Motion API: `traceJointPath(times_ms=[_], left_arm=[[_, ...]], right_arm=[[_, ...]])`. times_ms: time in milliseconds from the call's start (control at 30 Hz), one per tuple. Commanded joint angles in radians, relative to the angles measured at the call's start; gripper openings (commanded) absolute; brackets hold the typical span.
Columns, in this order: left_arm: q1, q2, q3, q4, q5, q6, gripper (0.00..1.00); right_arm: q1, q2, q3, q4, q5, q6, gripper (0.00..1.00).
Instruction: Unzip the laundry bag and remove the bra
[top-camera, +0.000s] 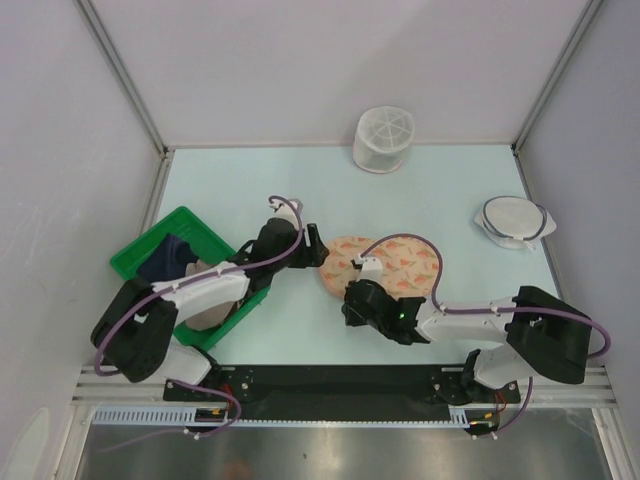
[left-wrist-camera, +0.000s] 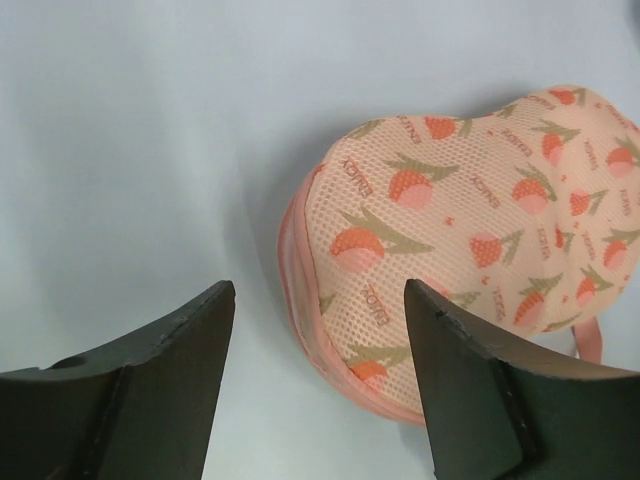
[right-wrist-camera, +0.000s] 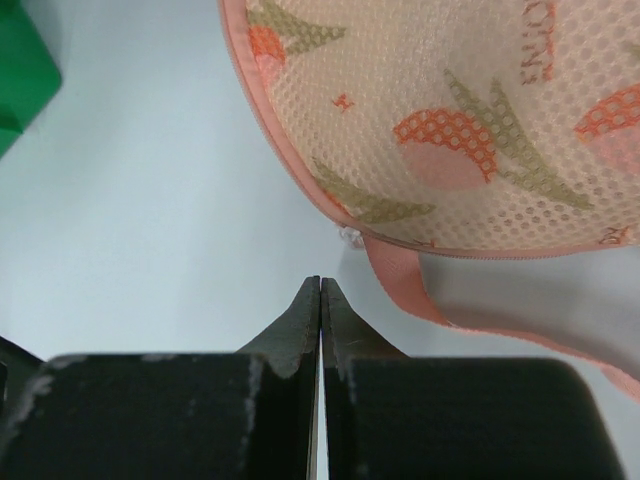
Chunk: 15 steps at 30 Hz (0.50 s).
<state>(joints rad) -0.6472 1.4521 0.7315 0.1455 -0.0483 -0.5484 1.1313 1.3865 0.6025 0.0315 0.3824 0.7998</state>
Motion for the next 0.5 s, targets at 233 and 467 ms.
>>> traceJointPath(times_ms=[233, 467], left_arm=[[-0.023, -0.190, -0.199, 0.035, 0.071, -0.103, 0.74], [-0.074, -0.182, -0.239, 0.114, 0.080, -0.171, 0.74]], right_arm=[[0.002, 0.115, 0.094, 0.090, -0.053, -0.048, 0.00], [0.001, 0.160, 0.144, 0.087, -0.082, -0.076, 0.00]])
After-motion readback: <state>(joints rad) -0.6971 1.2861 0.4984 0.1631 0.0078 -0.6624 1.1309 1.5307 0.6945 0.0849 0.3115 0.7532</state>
